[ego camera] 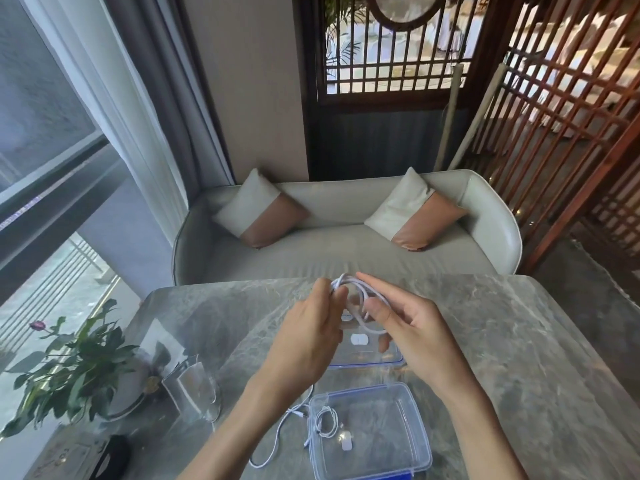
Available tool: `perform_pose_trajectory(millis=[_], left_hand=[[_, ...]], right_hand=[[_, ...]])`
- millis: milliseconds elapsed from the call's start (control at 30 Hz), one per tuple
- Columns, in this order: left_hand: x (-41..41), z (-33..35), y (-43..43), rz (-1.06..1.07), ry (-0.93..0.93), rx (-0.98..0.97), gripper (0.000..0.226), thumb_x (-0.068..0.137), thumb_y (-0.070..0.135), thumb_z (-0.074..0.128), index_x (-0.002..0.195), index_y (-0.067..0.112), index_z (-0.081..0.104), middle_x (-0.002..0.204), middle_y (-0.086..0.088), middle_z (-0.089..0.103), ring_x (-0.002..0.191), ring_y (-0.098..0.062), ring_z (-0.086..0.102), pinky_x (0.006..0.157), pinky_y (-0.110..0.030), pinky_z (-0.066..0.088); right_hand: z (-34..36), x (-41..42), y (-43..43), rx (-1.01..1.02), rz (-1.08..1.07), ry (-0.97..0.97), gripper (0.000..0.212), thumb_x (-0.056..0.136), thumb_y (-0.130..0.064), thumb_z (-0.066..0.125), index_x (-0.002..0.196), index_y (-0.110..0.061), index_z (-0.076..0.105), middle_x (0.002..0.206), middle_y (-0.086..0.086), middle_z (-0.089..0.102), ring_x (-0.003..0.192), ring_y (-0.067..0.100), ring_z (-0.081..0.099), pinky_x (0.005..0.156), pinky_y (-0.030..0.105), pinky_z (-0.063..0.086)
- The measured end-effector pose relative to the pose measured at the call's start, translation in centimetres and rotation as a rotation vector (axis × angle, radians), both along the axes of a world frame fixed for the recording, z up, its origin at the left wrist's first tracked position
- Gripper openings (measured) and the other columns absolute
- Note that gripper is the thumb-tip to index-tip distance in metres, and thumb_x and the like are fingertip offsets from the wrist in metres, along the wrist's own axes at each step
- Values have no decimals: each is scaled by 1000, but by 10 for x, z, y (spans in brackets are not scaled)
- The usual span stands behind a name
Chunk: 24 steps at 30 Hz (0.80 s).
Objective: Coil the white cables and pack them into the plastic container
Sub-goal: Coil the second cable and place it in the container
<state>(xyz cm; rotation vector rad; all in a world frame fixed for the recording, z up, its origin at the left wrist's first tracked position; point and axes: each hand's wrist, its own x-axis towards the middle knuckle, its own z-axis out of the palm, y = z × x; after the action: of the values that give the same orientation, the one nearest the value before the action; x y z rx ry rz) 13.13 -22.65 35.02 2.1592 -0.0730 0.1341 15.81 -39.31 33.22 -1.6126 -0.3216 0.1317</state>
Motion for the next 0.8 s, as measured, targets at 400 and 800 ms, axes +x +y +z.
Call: perform_pose_trajectory(millis=[400,800], left_hand=[[6,-3,-1,-1,96,-294,36,100,49,38,77,23,50,56,11,49,51,-13,46,51,-34,43],[4,3,15,-238,269,-372,33,98,34,47,84,5,58,75,-15,64,65,-29,65,57,-36,51]], right_hand=[[4,-22,-5,17,-38,-53,32,94,-17,66,118,-38,60,82,6,76,59,16,69,52,23,54],[1,-16,-8,217,196,283,41,88,-11,70,126,-27,68,96,8,74,74,15,69,67,22,57]])
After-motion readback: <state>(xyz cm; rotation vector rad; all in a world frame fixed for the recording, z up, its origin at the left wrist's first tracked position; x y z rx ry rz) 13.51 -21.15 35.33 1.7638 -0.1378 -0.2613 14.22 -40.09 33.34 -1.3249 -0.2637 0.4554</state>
